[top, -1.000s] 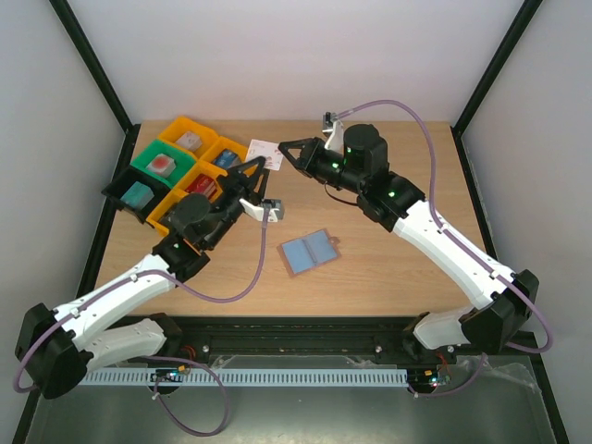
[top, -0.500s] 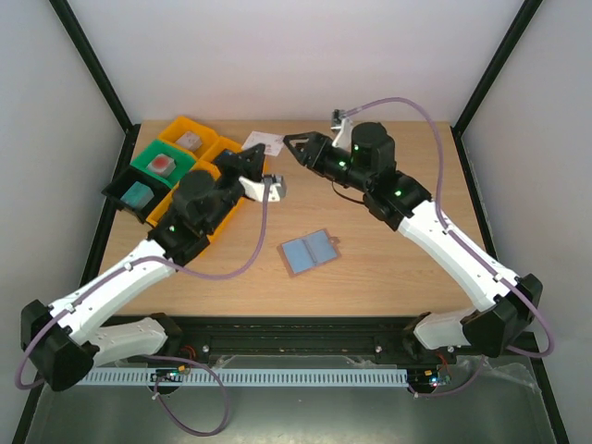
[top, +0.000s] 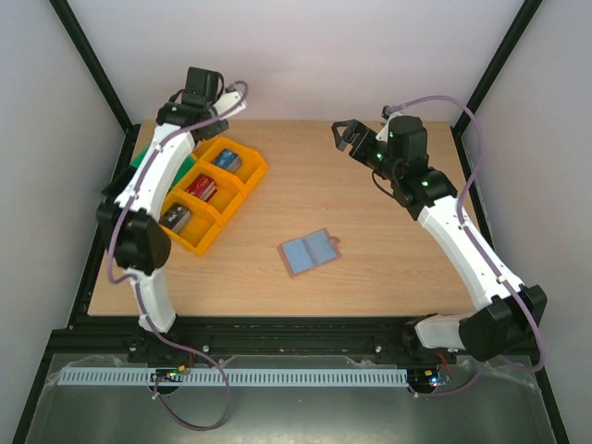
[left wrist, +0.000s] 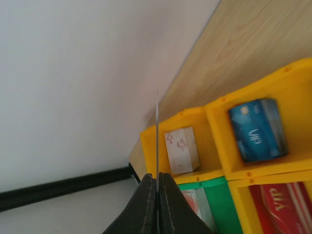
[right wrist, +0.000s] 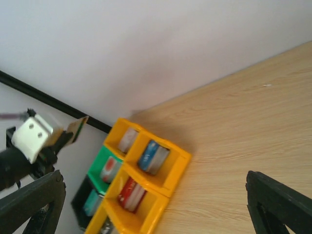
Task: Take the credit cards out of the card holder
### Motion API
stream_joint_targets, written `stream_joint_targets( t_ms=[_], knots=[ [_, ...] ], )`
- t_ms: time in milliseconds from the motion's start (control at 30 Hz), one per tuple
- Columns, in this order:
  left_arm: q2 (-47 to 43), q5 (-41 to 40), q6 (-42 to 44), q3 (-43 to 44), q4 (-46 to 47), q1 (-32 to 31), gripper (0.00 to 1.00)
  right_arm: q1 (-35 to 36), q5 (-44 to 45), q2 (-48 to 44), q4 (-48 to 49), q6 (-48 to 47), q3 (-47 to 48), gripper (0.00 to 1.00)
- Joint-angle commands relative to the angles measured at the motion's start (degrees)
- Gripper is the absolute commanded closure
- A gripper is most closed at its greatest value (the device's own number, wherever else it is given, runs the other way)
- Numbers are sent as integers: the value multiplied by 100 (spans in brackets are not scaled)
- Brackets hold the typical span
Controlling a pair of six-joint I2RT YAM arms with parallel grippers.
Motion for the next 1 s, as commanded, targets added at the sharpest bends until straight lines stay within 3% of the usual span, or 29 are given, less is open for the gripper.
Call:
stream_joint_targets(
  t_ms=[0,367,633,967],
  knots=[
    [1045,-88,-916,1301,-1046,535,98,-195,-152,419,-97,-499,-65,1],
    [2764,-472,-955,2161,154,1123,98,-423,-639,1805,-219,-1054,220,1],
    [3562,-426,-1135,2591,1084,1198,98,-472,-454,2368,-509,-1388,521,1],
    [3850,-970,-1640,2502,777,1278,98,-515,-445,2780,-773,-1615,843,1]
  ],
)
